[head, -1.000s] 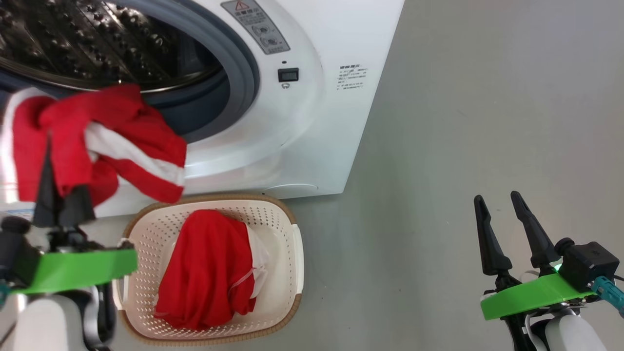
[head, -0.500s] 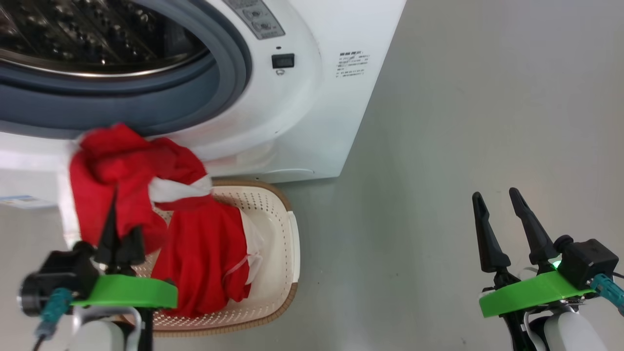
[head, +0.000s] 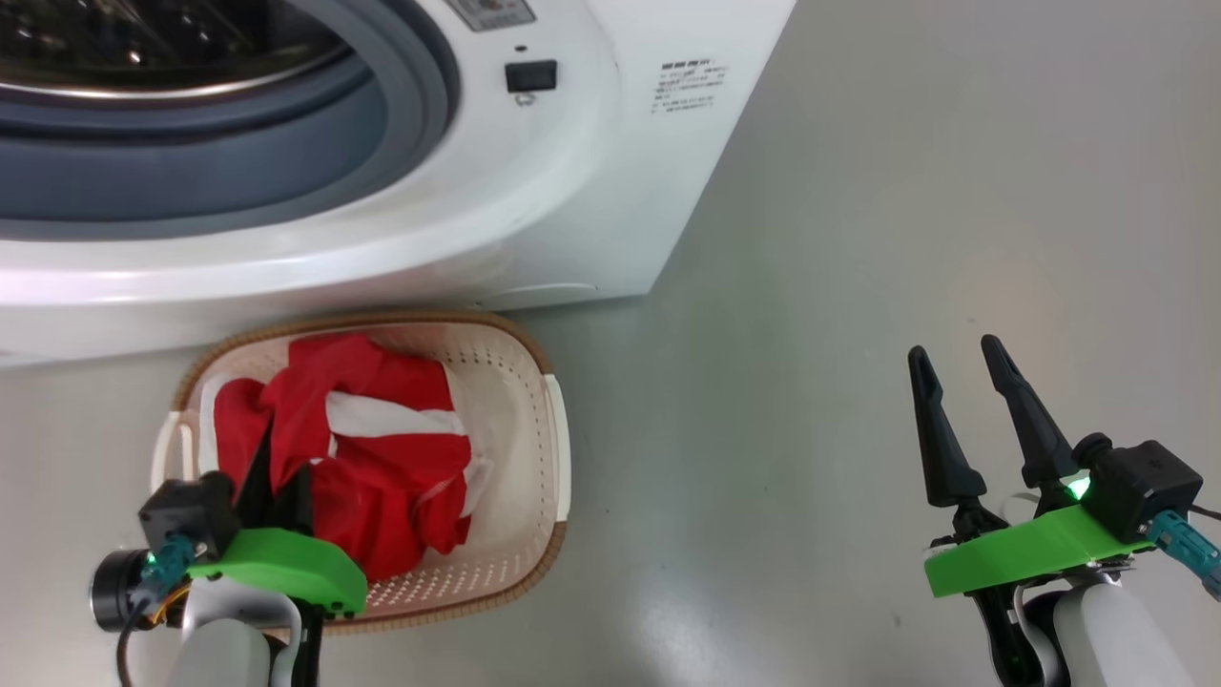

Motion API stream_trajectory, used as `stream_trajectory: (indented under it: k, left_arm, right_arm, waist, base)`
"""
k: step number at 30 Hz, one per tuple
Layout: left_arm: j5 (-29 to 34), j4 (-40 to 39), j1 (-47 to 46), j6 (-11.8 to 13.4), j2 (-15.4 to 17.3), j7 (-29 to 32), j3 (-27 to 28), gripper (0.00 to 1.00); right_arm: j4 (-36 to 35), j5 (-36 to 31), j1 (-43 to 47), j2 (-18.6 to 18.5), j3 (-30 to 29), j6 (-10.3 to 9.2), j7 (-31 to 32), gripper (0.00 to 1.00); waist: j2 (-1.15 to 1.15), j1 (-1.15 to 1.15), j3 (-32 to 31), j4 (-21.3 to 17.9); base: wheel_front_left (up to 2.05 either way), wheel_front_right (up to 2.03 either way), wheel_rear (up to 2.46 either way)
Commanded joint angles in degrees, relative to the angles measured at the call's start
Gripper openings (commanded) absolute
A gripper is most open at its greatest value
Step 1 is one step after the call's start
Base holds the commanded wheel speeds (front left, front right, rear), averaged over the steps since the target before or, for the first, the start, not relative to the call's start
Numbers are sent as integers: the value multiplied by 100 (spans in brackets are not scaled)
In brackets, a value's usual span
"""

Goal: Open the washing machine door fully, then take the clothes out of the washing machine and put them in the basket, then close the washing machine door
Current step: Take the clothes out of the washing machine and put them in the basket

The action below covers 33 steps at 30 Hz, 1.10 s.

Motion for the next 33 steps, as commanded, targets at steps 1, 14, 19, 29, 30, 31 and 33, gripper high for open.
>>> stream_trajectory:
  k: [1,14,19,29,30,31,33]
  left_arm:
    - [92,11,-60,-60,106,-28,172,0]
    - [462,1246,-986,-206,113,-28,192,0]
    - [517,1536,-1393,-264,176,-28,228,0]
    - [557,2077,-1845,-284,269,-28,395,9]
    - [555,2114,-1866,-282,271,-28,414,15]
    - [555,2144,-1884,-280,275,-28,432,24]
    - [561,2180,-1906,-278,283,-28,463,45]
  right_arm:
    - [-140,9,-105,-41,141,42,-37,100]
    - [-251,27,-393,-41,196,42,-37,100]
    - [-306,32,-532,-41,206,42,-37,100]
    - [-347,44,-668,-41,241,42,-37,100]
    - [-349,44,-671,-41,242,42,-37,100]
    - [-348,42,-672,-41,242,42,-37,100]
    - [-347,39,-673,-41,240,42,-37,100]
  waist:
    - [0,0,186,-82]
    - [0,0,1014,-160]
    - [0,0,1332,-170]
    - [0,0,1556,-232]
    - [0,0,1561,-236]
    - [0,0,1560,-240]
    - [0,0,1558,-246]
  base:
    - [0,0,0]
    - [0,0,0]
    - [0,0,0]
    - [0,0,0]
    - [0,0,0]
    - [0,0,0]
    - [0,0,0]
